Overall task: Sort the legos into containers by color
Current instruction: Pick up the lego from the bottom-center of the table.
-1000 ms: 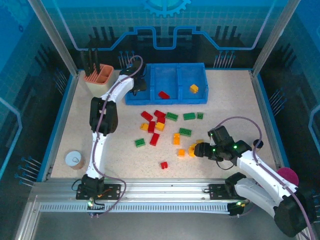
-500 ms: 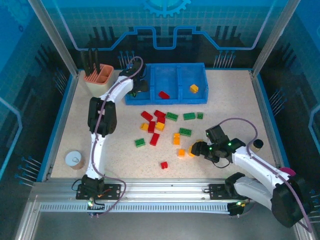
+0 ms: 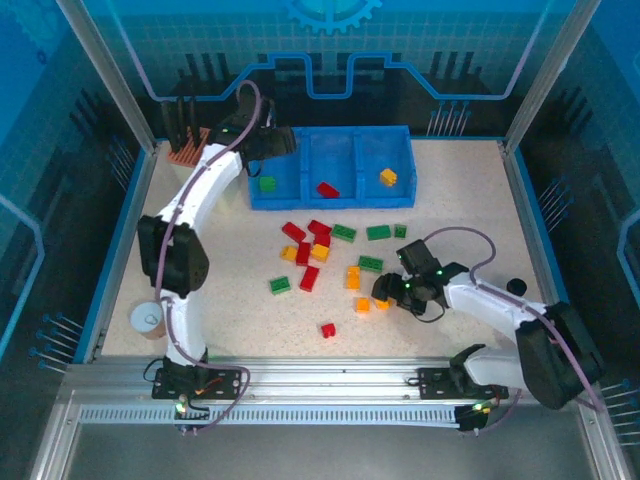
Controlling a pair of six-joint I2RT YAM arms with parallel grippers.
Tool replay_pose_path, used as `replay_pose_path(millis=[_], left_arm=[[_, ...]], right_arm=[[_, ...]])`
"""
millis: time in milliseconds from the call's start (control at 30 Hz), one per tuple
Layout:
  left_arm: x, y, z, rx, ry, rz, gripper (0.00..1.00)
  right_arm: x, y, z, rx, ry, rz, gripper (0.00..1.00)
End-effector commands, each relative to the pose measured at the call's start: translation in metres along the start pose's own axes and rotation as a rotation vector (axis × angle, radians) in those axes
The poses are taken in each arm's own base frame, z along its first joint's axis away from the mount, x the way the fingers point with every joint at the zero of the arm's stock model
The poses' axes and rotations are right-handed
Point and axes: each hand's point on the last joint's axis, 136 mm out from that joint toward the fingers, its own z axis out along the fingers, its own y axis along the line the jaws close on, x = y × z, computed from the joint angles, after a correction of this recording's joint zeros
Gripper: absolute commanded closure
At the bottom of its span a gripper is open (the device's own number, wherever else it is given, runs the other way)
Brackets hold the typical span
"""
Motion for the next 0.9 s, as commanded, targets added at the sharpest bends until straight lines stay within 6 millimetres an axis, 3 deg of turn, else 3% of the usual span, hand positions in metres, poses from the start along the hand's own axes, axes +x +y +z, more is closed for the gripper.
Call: replay_pose_path(millis=[0, 133, 233, 333, 500, 767, 867], left_arm=[[-0.015, -0.016, -0.048, 0.073, -0.068, 0.013, 0.25], [-0.019, -0.012, -0.087, 0.077, -0.128, 0.025, 0.23], [-0.017, -0.007, -0.111, 0.075, -0.161, 0.030, 0.23], [-0.011, -0.001, -0.128, 0.072, -0.178, 0.035, 0.22], [0.010, 0.016, -0.145, 0.041, -0.166, 0.044, 0.20], [0.057, 0.057, -0.172, -0.033, -0.110, 0.055, 0.19], [0.065, 0.070, -0.182, -0.054, -0.111, 0.046, 0.18]], right_arm=[[-0.009, 0.009, 0.005, 0.004, -0.010, -0.028, 0.26], [-0.012, 0.007, 0.015, 0.048, 0.020, -0.045, 0.29], [-0.013, 0.007, 0.022, 0.071, 0.038, -0.062, 0.37], [-0.013, 0.008, 0.026, 0.081, 0.050, -0.071, 0.51], [-0.016, 0.009, 0.027, 0.110, 0.060, -0.125, 0.64], [-0.021, 0.016, 0.003, 0.173, 0.102, -0.285, 0.76], [-0.030, 0.033, -0.015, 0.155, 0.099, -0.348, 0.77]])
